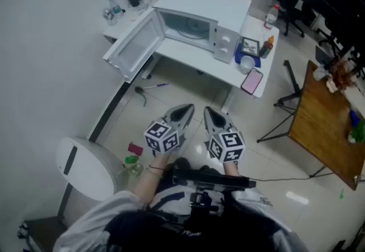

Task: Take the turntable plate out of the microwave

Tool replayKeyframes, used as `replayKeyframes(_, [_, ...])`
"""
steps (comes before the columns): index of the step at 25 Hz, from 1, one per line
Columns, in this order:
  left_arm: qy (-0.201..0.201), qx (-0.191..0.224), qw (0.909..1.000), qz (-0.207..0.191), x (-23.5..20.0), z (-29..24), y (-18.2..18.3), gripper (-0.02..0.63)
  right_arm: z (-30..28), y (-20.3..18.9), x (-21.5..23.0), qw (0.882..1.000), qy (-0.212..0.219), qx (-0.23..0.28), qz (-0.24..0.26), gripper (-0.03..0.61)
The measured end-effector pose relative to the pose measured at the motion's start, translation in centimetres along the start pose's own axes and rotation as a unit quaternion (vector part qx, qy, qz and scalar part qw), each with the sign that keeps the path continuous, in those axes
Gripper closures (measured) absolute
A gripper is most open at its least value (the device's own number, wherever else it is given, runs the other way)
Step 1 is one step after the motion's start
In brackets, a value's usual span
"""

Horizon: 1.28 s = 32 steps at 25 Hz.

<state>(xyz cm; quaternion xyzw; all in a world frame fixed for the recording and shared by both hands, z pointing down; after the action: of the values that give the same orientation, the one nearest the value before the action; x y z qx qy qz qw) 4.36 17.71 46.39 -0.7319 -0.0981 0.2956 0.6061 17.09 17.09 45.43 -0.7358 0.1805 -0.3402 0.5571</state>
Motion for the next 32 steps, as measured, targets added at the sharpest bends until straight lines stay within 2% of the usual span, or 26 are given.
replayKeyframes(8, [0.012, 0.013, 0.9998, 0.008, -0.8, -1.1, 0.4, 0.606, -0.7, 0.2, 1.6, 1.0, 0.005, 0.001, -0.005, 0.571])
replayKeyframes(14, [0.02, 0.019, 0.9995, 0.017, -3.6, -2.6, 1.1, 0.606, -3.1, 0.1, 2.7, 1.0, 0.006, -0.013, -0.004, 0.569])
replayKeyframes(19, [0.014, 0.016, 0.9995, 0.022, -8.1, -5.5, 2.2, 0.607, -7.4, 0.8, 4.3, 1.0, -0.004, -0.02, 0.0, 0.571])
replayKeyframes(28, [-0.008, -0.007, 0.9999, 0.012, -18.9, -11.8, 7.0, 0.607, -19.4, 3.8, 6.1, 1.0, -0.022, -0.015, -0.012, 0.571])
replayKeyframes(32, [-0.023, -0.01, 0.9992, 0.03, -23.5, -14.6, 8.6, 0.606, -23.9, 4.6, 7.2, 0.999, -0.039, -0.014, -0.018, 0.571])
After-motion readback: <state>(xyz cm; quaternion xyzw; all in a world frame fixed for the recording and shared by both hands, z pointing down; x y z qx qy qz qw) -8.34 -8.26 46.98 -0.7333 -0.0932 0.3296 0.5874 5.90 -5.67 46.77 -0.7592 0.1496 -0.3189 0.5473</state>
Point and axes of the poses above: the fingertips, and each gripper's own axes: z backward along the fingers, x to its right, y out of its top, the point moved 6 cm from there along z, backward along the fingers, and after that the axes turned 3 degrees about x, right-handed, at the moved point
